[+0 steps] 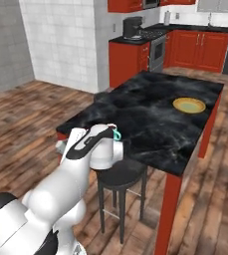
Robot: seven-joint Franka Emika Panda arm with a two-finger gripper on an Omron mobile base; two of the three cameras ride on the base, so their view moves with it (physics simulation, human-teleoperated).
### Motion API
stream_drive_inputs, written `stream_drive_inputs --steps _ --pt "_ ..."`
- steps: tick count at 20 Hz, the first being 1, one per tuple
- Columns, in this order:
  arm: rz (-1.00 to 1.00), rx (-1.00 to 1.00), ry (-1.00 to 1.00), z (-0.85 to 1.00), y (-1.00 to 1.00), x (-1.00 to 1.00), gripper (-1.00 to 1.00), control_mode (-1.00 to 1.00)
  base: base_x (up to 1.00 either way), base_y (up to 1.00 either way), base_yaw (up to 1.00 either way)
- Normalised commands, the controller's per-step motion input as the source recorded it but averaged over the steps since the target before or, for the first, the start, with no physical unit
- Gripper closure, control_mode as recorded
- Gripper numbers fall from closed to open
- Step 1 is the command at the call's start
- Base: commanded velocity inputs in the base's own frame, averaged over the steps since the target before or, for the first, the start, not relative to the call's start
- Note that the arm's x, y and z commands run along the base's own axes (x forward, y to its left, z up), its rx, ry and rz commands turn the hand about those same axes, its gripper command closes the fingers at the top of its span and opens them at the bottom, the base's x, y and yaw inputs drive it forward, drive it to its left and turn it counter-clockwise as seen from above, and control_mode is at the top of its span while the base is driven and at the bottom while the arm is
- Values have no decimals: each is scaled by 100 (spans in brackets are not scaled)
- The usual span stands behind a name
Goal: Pick up the marshmallow and place it in the cup of hot chocolate on the dining counter.
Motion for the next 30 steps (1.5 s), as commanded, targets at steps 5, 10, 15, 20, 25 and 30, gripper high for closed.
stream_drive_inputs --steps 5,10,15,20,25,30 --pt "0 0 0 0 0 0 100 100 62 4 -23" --pt "0 0 0 0 0 0 100 100 64 34 -32" --pt "0 0 0 0 0 0 100 100 72 51 -33" --pt "0 0 0 0 0 0 100 100 74 40 -34" --pt "0 0 0 0 0 0 100 100 58 7 -34" --pt "0 0 0 0 0 0 100 100 52 0 -35"
